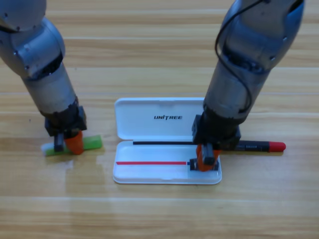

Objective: Clean up eraser and pencils

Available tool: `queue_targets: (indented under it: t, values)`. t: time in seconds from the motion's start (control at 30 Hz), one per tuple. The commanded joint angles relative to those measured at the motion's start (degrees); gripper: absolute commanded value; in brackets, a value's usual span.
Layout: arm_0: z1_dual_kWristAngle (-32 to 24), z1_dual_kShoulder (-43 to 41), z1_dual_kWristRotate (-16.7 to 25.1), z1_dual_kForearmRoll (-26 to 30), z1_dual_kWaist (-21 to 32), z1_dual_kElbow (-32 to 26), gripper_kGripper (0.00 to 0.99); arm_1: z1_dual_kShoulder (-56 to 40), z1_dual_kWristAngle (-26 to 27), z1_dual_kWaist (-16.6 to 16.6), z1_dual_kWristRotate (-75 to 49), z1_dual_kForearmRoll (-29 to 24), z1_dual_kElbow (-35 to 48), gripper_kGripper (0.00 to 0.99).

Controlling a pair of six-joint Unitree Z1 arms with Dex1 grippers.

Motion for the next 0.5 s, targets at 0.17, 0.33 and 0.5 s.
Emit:
queue_targets:
  t: [0.17, 0.33, 0.5]
  values:
    - [2.21, -5.93, 0.76, 8.62, 0.79, -4.37, 0.0, 5.3, -2.78, 1.0, -0.56, 0.32, -0.03, 0.0]
    - [2.65, -7.86, 0.68, 10.99, 0.71, -5.6, 0.0, 5.39, -2.87, 0.74, -0.3, 0.14, -0.11, 0.0]
    - [3.09, -8.48, 0.15, 11.78, 0.71, -5.69, 0.0, 5.56, -3.05, 0.74, 0.58, 0.05, -0.2, 0.618]
